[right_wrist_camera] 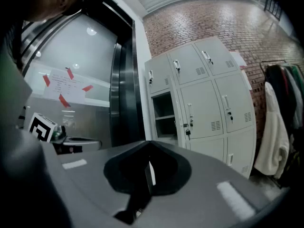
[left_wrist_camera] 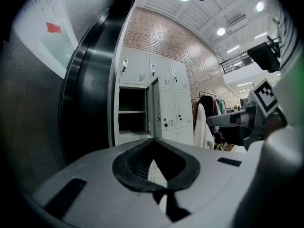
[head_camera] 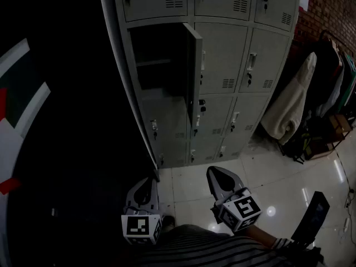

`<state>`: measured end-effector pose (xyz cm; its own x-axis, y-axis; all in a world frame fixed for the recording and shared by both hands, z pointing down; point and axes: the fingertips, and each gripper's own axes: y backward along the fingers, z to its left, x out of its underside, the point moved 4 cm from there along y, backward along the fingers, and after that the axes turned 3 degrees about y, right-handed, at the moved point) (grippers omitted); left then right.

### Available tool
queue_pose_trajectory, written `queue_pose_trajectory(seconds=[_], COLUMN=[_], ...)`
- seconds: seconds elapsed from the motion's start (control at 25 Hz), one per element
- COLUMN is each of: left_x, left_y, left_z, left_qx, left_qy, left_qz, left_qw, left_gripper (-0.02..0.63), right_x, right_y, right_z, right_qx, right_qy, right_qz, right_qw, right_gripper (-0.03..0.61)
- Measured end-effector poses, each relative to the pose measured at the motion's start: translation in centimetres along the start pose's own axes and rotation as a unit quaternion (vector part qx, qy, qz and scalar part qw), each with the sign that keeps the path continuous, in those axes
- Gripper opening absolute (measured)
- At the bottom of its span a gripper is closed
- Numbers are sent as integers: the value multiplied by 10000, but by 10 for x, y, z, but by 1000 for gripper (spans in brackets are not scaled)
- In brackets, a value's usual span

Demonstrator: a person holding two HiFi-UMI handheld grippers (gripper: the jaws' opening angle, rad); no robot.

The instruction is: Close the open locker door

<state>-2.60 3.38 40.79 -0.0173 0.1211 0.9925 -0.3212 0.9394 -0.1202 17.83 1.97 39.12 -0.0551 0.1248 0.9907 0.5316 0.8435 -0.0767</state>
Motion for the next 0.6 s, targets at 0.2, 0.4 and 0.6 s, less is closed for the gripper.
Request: queue_pose_trajectory(seconds=[0.2,0.4,0.6], left_x=[-13,-24,-53], left_y=[-27,-80,-154], left_z=[22,53,91], left_qx=[-45,100,350], left_qy=[-43,-134,-212], left_qz=[-192,-351,-532], left_qw=[9998,9992,9977], left_gripper=[5,5,5], right_x=[-13,-45,-82], right_y=[-29,-82,-148], right_z=[-35,-76,-113], right_qx=[242,470,242], right_qy=[310,534,614], right_qz=[-285,-700,-1083], right_qw=[9988,9950,9919], right_gripper=[2,2,89])
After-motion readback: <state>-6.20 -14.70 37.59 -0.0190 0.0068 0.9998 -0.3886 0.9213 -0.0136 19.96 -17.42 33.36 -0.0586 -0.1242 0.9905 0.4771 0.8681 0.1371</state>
